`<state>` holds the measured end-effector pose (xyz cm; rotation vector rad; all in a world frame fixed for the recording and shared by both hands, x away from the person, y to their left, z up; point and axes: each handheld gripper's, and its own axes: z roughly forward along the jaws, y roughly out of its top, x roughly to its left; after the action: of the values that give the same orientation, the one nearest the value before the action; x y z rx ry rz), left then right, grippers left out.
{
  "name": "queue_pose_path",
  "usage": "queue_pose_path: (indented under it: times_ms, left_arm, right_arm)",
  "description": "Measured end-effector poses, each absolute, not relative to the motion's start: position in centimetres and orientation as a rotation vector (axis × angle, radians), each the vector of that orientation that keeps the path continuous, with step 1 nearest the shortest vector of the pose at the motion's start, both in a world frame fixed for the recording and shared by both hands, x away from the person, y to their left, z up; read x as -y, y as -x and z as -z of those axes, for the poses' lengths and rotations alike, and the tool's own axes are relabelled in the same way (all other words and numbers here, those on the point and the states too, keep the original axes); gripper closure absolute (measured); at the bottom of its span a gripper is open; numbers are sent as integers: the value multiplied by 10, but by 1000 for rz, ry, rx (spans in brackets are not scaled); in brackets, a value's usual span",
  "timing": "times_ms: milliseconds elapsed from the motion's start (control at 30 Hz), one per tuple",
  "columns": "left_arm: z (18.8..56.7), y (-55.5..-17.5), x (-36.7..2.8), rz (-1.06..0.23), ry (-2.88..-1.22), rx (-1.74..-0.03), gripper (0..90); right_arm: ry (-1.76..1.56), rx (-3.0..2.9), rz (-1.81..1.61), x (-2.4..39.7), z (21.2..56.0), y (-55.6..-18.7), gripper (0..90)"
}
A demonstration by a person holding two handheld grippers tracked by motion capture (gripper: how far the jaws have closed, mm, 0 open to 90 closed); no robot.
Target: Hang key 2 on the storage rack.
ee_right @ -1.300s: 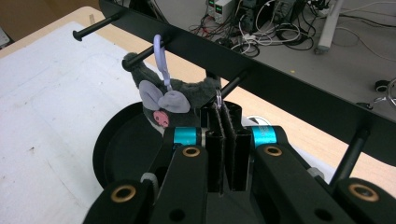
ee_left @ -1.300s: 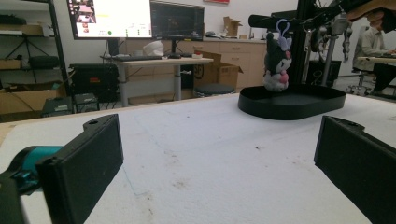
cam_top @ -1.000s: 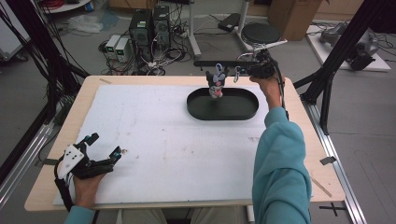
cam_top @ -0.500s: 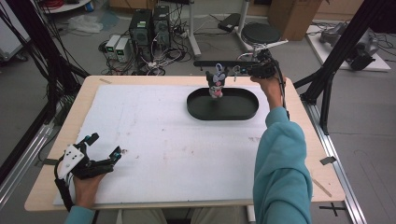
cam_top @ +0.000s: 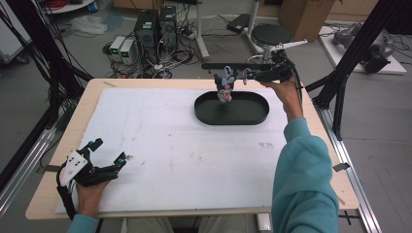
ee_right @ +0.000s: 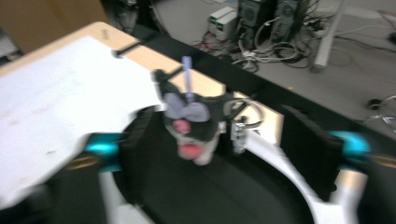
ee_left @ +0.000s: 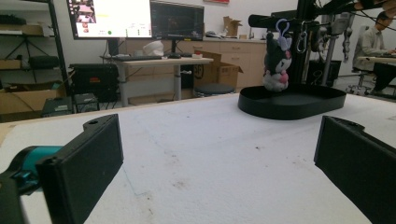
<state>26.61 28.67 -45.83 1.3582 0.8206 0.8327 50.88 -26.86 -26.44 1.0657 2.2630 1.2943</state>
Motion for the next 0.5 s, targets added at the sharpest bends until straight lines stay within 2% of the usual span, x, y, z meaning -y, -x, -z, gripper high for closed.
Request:
queue_pose_path:
  times_ms: [67,233,500]
  left_arm:
    - [458,-266,-287,-832,-1358,-818,17]
    - [458,-266,-286,-836,-1360,-817,17]
    - [458,-267,-286,-831,-1361,-820,17]
  right_arm:
    - [-1074,-2272,-1290,267,262,-501,6]
    - [-981,-2245,-1399,272,263,-473,6]
    - [-857,-2151,-1528,292,290,-410,6]
